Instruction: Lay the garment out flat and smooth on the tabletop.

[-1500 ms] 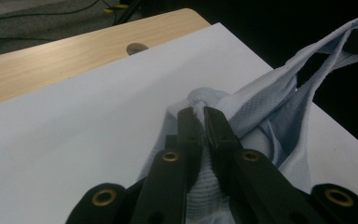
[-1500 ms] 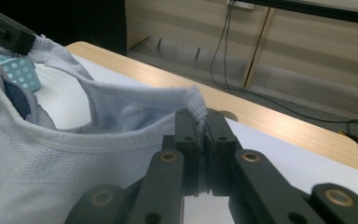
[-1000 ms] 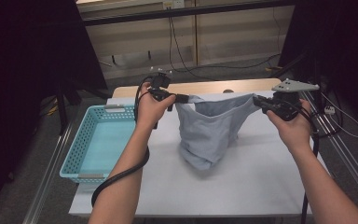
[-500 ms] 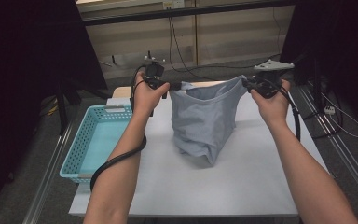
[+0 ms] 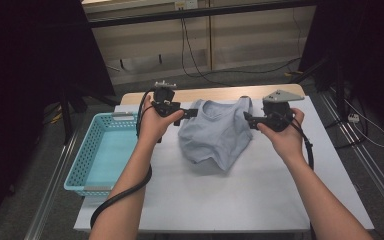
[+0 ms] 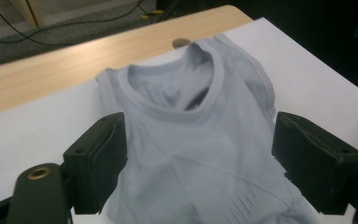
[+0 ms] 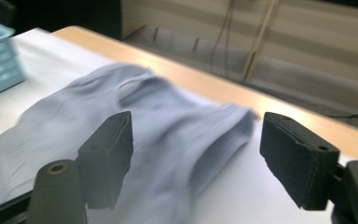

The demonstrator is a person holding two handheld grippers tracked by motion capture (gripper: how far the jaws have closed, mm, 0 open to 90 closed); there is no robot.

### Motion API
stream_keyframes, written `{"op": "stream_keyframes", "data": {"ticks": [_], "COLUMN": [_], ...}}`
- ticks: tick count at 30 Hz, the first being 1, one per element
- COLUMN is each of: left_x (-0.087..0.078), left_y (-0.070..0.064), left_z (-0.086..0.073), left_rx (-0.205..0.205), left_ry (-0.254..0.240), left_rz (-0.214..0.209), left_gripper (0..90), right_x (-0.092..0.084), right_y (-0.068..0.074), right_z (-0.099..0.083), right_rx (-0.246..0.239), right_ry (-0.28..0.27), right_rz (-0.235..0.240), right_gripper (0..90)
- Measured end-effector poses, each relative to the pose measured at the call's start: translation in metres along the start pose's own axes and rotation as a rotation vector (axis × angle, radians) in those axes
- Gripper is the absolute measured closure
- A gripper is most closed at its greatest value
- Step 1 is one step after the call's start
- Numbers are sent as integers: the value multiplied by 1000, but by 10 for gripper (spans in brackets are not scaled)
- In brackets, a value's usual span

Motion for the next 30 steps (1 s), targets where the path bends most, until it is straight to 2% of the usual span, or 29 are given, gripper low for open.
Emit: {"op": "stream_keyframes", "data": {"ticks": [4,8,11,15,16,18,20,23,25,27,28,30], "left_x": [3,4,5,7,8,8,8,11,11,11,10,10], "left_y": [-6,-12,-16,-19,-21,-24,-27,-29,-27,-27,-26,-27], "left_z": [-19,-38,-50,-63,-65,-69,-74,-82,-87,-90,-92,-95], "left_rx": [2,32,35,68,60,74,85,85,89,64,79,76], "left_ry": [21,38,42,51,44,40,37,44,47,18,21,16], "left_rz": [-1,0,1,12,14,18,26,35,39,50,66,55], "left_gripper": [173,168,168,163,163,158,157,155,155,155,153,150], "right_x": [-4,-6,-8,-10,-10,-11,-13,-13,-13,-13,-13,-14], "right_y": [15,24,29,34,36,38,42,46,50,54,55,56], "right_z": [-24,-46,-60,-78,-82,-90,-97,-106,-110,-111,-111,-112], "right_rx": [-2,5,8,22,18,18,29,10,6,4,5,-2], "right_ry": [30,45,50,62,70,71,71,70,89,96,94,89], "right_rz": [42,71,89,110,114,120,132,137,154,172,174,173], "right_gripper": [236,228,222,199,192,187,179,164,146,136,136,138]}}
Point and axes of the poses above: each handheld gripper's, and its own axes: x roughly forward along the jaws, z roughly out of its top, y roughly to its left, the point moved 8 cm from there along x, roughly forward along the jaws, and after that the axes turned 5 degrees about -z, right-handed, at the moved point
